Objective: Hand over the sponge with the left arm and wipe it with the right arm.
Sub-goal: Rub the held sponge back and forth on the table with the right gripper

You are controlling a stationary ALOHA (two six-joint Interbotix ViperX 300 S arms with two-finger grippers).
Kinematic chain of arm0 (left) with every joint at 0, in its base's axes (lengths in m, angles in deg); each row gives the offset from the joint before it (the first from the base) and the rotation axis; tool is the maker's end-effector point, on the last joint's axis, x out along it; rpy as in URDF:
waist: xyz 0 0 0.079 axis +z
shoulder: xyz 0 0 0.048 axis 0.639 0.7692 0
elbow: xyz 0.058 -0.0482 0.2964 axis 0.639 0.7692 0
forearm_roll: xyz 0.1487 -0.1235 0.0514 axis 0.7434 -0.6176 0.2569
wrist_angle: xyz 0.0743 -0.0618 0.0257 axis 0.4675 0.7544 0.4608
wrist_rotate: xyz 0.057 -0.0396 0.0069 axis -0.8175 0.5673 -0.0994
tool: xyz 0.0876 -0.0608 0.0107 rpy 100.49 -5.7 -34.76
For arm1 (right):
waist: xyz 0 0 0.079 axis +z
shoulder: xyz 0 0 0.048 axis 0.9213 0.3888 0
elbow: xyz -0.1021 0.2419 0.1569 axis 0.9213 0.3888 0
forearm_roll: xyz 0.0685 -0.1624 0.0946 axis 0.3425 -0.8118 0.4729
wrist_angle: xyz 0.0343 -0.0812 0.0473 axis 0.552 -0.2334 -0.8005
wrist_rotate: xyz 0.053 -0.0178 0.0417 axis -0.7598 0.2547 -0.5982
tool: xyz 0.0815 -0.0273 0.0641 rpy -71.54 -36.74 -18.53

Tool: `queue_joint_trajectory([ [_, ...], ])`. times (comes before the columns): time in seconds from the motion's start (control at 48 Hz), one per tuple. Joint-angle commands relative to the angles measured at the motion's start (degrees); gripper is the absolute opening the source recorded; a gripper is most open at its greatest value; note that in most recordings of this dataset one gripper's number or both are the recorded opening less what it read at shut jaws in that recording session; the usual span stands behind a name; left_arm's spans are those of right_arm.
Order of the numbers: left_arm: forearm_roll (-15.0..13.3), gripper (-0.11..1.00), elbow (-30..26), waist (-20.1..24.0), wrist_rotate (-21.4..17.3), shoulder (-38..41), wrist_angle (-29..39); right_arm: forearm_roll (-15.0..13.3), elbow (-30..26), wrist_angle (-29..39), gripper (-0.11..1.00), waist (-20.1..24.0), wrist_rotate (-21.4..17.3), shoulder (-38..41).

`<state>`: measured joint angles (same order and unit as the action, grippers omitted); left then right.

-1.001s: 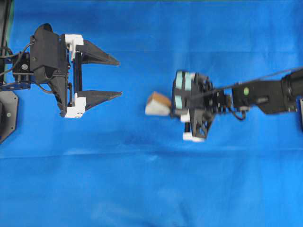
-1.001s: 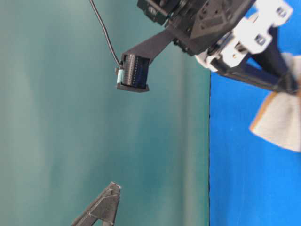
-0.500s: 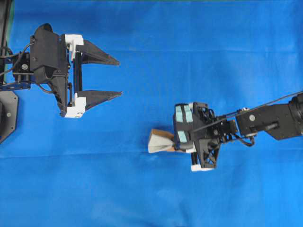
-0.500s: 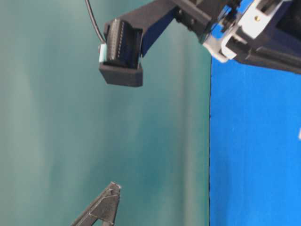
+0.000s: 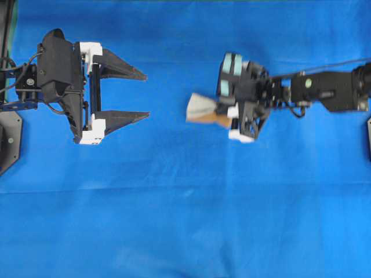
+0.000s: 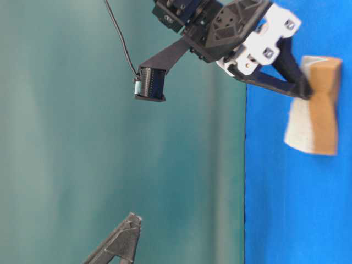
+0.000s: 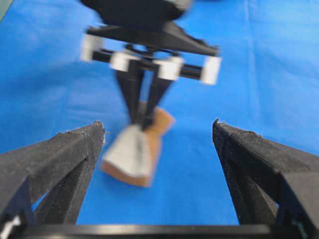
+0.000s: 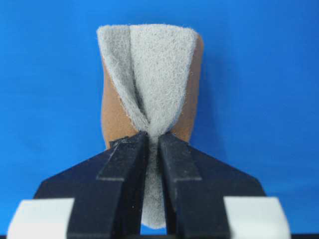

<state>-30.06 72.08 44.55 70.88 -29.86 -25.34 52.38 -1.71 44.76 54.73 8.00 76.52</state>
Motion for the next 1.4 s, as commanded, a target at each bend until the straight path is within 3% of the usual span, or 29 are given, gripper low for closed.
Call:
queue_joint_trajectory([
  [0.0,-0.09,0.87,-0.53,0.00,-0.09,-0.26,-0.35,-1.05,-0.18,-0.18,0.14,-3.52,0.26,-1.67],
  [0.146,-0.09,0.87,-0.53,0.00,-0.18,-0.26,-0.35,-2.46,-0.18,-0.97,0.14,-5.54,0.26,-1.67],
  [0.375,-0.09,0.87,-0.44,0.00,-0.26,-0.26,-0.35,-2.29,0.00,-2.99,0.14,-4.39,-0.62,-1.67],
  [0.521,-0.09,0.87,-0.53,-0.09,-0.18,-0.26,-0.35,-0.44,0.00,-3.16,0.14,1.32,-0.79,-1.41],
  [0.771,-0.09,0.87,-0.62,0.00,-0.09,-0.26,-0.35,5.62,-1.23,-2.81,0.14,14.68,-0.79,-0.62],
  [0.959,-0.09,0.87,-0.79,0.00,-0.09,0.18,-0.35,7.56,-2.64,-2.37,0.14,20.04,-0.88,-0.62],
  [1.126,-0.09,0.87,-0.88,0.00,-0.09,0.26,-0.35,7.38,-2.81,-2.29,0.14,18.98,-0.70,-0.62],
  [1.376,-0.09,0.87,-0.70,-0.09,-0.09,0.18,-0.35,5.80,-1.32,-2.29,0.14,11.69,0.18,-0.44],
])
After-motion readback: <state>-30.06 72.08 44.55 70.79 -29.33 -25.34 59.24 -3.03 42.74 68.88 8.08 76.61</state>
